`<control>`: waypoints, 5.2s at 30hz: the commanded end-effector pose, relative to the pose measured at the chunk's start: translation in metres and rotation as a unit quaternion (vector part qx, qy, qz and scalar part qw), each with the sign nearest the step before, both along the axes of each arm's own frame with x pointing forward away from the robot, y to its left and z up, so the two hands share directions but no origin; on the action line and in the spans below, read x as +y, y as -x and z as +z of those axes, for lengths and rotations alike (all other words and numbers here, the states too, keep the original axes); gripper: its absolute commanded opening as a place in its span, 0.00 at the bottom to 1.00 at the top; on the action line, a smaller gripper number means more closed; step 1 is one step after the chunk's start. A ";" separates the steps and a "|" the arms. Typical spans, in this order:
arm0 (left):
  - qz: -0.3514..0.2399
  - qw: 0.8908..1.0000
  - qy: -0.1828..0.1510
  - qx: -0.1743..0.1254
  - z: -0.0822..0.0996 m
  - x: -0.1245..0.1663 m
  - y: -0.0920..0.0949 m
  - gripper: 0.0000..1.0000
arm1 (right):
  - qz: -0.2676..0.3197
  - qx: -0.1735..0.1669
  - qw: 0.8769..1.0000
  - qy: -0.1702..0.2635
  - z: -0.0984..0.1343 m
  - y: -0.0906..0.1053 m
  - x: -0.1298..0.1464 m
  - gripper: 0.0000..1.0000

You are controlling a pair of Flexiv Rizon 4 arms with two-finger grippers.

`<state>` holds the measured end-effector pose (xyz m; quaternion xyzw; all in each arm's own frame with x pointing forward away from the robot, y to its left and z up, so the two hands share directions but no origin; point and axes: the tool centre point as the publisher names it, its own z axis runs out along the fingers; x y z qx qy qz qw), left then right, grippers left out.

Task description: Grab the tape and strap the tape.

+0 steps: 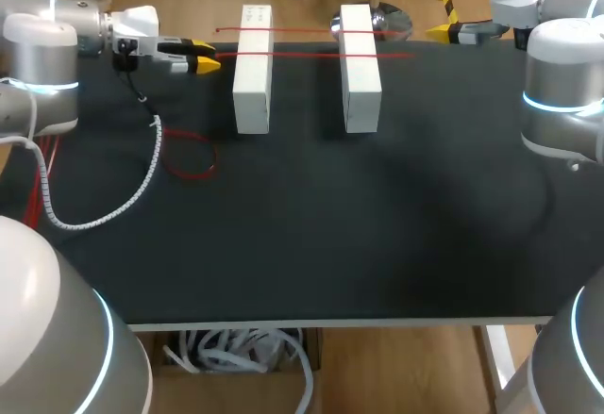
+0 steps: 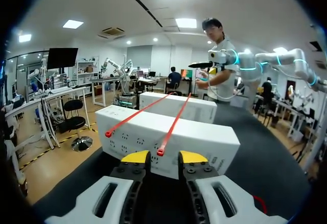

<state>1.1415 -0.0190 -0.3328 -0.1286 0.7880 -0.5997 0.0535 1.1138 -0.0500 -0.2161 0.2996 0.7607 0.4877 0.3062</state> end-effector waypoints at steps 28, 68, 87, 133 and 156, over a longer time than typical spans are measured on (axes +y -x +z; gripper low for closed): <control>0.004 1.000 -0.001 -0.007 0.003 -0.004 -0.007 0.00 | 0.000 0.000 1.000 0.000 0.000 0.000 0.000 1.00; -0.031 0.995 0.056 -0.078 0.112 0.022 0.019 0.00 | 0.000 0.000 1.000 0.000 0.000 0.000 0.000 1.00; -0.022 0.995 -0.010 -0.096 0.129 0.035 0.023 0.00 | 0.000 0.000 1.000 0.000 0.000 0.000 0.000 1.00; 0.006 0.962 0.269 -0.037 0.199 0.034 0.017 0.00 | 0.000 0.000 1.000 0.000 0.000 0.000 0.000 1.00; 0.007 0.945 0.321 -0.057 0.233 0.034 0.017 0.00 | 0.000 0.000 1.000 0.000 0.000 0.000 0.000 1.00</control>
